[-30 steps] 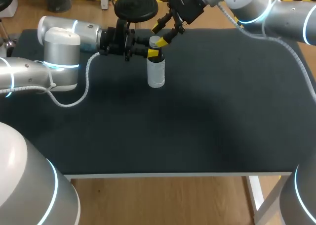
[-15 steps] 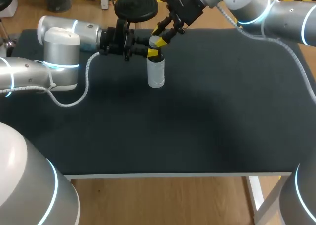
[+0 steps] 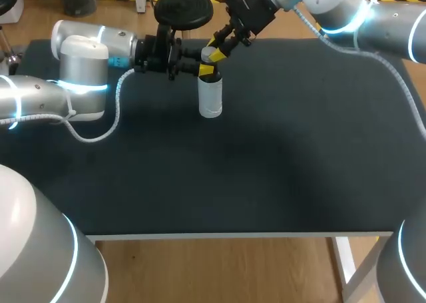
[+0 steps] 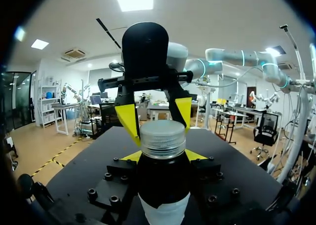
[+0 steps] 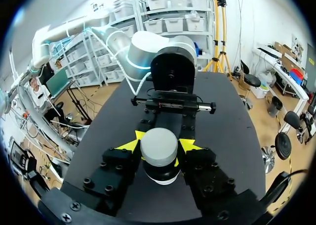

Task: Unscrew the bottle cap

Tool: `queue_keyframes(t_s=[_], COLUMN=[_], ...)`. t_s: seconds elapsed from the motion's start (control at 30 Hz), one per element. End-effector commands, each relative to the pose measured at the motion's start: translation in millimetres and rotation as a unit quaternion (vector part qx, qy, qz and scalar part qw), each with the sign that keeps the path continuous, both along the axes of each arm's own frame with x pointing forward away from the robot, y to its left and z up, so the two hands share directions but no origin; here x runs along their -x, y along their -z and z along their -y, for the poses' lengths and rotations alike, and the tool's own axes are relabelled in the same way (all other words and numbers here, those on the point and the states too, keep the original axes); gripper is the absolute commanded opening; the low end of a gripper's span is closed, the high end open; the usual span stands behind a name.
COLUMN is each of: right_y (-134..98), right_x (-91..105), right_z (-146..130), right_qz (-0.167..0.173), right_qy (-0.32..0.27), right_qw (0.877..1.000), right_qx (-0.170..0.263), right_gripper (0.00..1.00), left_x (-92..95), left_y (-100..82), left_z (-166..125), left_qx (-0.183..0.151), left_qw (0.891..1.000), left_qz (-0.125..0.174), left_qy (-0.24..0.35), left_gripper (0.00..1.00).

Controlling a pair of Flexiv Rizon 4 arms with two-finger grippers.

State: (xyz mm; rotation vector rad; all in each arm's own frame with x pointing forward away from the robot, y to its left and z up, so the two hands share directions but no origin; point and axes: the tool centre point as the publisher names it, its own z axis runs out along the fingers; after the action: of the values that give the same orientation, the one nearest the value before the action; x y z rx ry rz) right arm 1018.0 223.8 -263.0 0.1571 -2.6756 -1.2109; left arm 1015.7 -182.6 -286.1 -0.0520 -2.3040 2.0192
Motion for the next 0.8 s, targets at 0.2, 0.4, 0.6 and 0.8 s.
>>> queue_keyframes(t_s=[0.2,0.4,0.6,0.8], right_y=[-0.4,-4.0,-5.7,-5.2], right_x=[-4.2,-7.2,-8.9,-9.6], right_z=[-3.1,-6.6,-8.3,-10.9], right_qz=[0.008,-0.003,-0.017,-0.020], right_qy=[-0.050,-0.108,-0.161,-0.207], right_qw=[0.999,0.994,0.987,0.978], right_qx=[-0.003,0.007,0.015,0.009], right_gripper=[0.00,0.00,0.00,0.00], left_x=[3.7,3.7,3.7,3.7], left_y=[0.5,0.5,0.5,0.5], left_z=[0.1,0.1,0.1,0.1], left_qx=[0.001,0.001,0.001,0.001], left_qw=[1.000,1.000,1.000,1.000], left_qz=[0.000,0.000,0.000,0.000], left_qy=[0.002,0.002,0.002,0.002], left_gripper=[0.00,0.00,0.00,0.00])
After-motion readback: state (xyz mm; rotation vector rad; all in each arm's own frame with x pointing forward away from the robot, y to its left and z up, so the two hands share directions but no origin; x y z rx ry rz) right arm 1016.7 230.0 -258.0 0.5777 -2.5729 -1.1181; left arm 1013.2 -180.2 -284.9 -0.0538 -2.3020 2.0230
